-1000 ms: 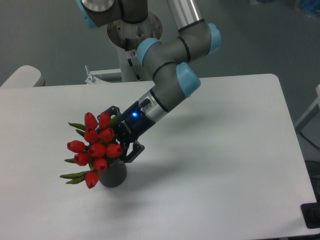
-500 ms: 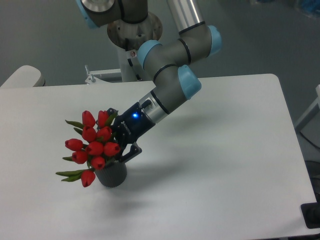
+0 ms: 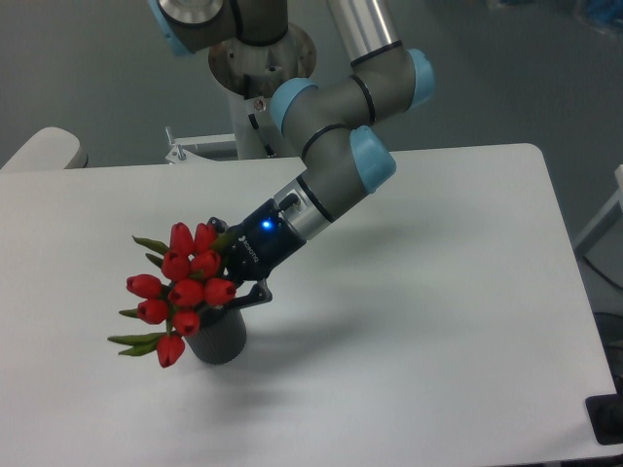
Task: Pick up the flowers from the vase
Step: 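Close the gripper on the tulip stems and tilt the bunch, then lift the gripped tulips up out of the grey vase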
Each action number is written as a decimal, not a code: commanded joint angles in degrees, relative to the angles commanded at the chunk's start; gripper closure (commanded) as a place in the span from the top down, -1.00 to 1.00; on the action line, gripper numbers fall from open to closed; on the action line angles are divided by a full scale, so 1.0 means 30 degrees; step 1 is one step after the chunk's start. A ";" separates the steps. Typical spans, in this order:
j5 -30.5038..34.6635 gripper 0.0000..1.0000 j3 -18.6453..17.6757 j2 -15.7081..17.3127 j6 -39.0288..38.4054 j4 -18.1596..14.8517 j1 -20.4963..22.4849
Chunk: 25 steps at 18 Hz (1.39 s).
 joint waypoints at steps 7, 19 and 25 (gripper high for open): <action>-0.0439 -0.21 0.0000 0.0380 -0.1317 0.0000 0.0410; -0.1290 -0.20 0.1316 0.2080 -0.5710 0.0029 0.0440; -0.1467 -0.20 0.2927 0.2081 -0.7410 0.0000 0.0849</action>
